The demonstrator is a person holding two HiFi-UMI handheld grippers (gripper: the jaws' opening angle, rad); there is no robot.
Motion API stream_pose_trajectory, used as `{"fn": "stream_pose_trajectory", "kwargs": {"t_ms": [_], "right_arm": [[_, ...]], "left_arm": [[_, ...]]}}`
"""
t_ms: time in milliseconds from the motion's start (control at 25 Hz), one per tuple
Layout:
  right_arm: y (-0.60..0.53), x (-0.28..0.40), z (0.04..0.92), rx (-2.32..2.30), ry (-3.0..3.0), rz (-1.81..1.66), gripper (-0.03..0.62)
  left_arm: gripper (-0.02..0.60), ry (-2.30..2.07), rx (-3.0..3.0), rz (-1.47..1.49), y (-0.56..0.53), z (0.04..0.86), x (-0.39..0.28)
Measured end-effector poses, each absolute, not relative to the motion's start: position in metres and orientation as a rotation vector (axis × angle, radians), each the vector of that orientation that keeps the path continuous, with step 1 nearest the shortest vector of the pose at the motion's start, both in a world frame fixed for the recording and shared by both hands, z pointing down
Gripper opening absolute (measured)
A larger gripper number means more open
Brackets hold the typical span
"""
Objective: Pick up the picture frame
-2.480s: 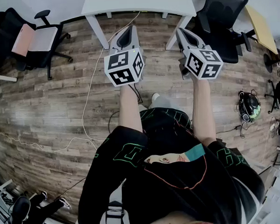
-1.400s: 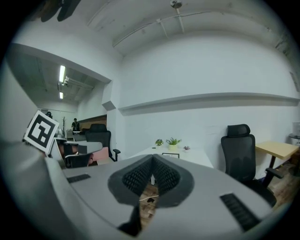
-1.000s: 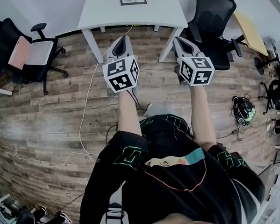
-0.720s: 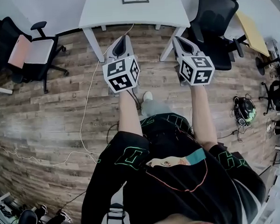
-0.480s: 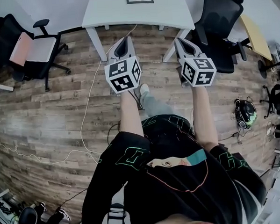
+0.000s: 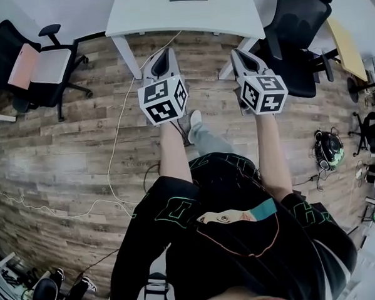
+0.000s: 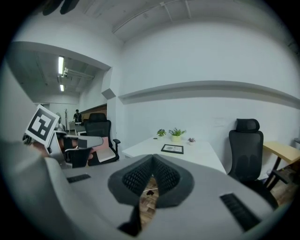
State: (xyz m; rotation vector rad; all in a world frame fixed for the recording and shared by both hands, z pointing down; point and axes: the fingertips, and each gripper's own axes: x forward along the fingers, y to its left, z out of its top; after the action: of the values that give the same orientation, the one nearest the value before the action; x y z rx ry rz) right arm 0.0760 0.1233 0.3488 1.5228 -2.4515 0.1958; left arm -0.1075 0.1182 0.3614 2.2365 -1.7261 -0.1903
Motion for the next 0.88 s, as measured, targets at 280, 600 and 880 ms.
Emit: {"fn": "stream_pose_trajectory", "kwargs": {"t_ms": [280, 600, 880], "right_arm": [[0.100, 0.088, 0.367, 1.538, -2.404, 0.242, 0.005], [0.061, 0.104, 0.380, 1.585, -2.395, 0.280, 0.005], [0.029, 0.111, 0.402, 1.560, -2.384, 0.349, 0.005]], "left_arm": [[0.008, -1.681, 2.211, -0.161, 0.089, 0.384, -0.096], [0.008, -1.640, 2.206, -0.096, 0.051, 0.406, -0.076], [0.008, -1.637, 2.171, -0.031, 0.021, 0.428, -0.070]]}}
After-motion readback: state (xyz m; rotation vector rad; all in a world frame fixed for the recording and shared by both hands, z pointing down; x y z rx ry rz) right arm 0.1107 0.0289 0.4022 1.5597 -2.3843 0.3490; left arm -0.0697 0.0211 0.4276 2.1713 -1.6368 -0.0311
